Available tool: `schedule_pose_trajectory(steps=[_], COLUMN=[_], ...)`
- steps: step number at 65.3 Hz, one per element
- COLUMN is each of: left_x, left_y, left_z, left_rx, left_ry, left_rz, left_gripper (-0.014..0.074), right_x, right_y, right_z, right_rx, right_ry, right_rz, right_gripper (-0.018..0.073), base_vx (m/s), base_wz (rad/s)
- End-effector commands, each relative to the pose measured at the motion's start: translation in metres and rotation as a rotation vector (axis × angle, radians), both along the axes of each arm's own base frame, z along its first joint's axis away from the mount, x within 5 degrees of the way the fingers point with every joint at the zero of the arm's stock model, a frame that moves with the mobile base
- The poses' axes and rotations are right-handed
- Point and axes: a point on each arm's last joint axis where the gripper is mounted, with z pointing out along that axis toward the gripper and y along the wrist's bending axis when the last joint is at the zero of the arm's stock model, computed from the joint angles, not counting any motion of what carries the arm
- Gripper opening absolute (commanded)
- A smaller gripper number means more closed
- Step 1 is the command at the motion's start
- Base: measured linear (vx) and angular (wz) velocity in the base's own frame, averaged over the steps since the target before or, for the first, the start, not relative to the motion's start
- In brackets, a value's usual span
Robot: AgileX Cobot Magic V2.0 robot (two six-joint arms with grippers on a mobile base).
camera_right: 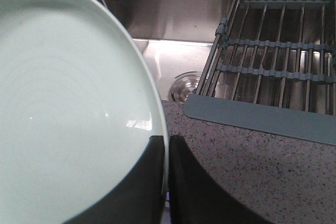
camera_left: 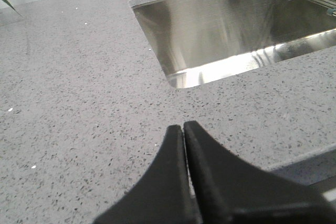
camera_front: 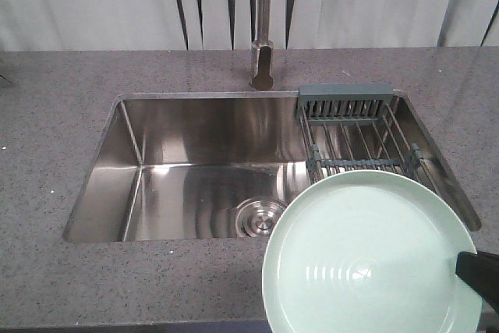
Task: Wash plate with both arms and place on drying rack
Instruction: 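Drive up to the steel sink, keeping the plate in the right gripper, then drive closer to the sink front, plate held in the right gripper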
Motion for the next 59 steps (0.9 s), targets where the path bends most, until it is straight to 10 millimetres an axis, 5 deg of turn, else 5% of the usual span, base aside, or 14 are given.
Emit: schedule_pose_trajectory(steps=[1, 59], left_x=[0.0002, 0.0002], left_y=[-0.0006, -0.0006], left_z=[0.0175, 0.0175], left_rx=[-0.029, -0.029], left_ry=[-0.106, -0.106], left_rz=[-0.007, -0.007], left_gripper=[-0.0006, -0.0006], right_x=[0.0028, 0.0028], right_y=[-0.0004, -0.0004], right_z=[0.0122, 0.0122], right_rx=[0.04, 0.04], right_ry=[-0.059, -0.059], right_rz=[-0.029, -0.029], right_gripper=[-0.0001, -0.0001], base_vx=[0.02, 0.02], base_wz=[-0.04, -0.01])
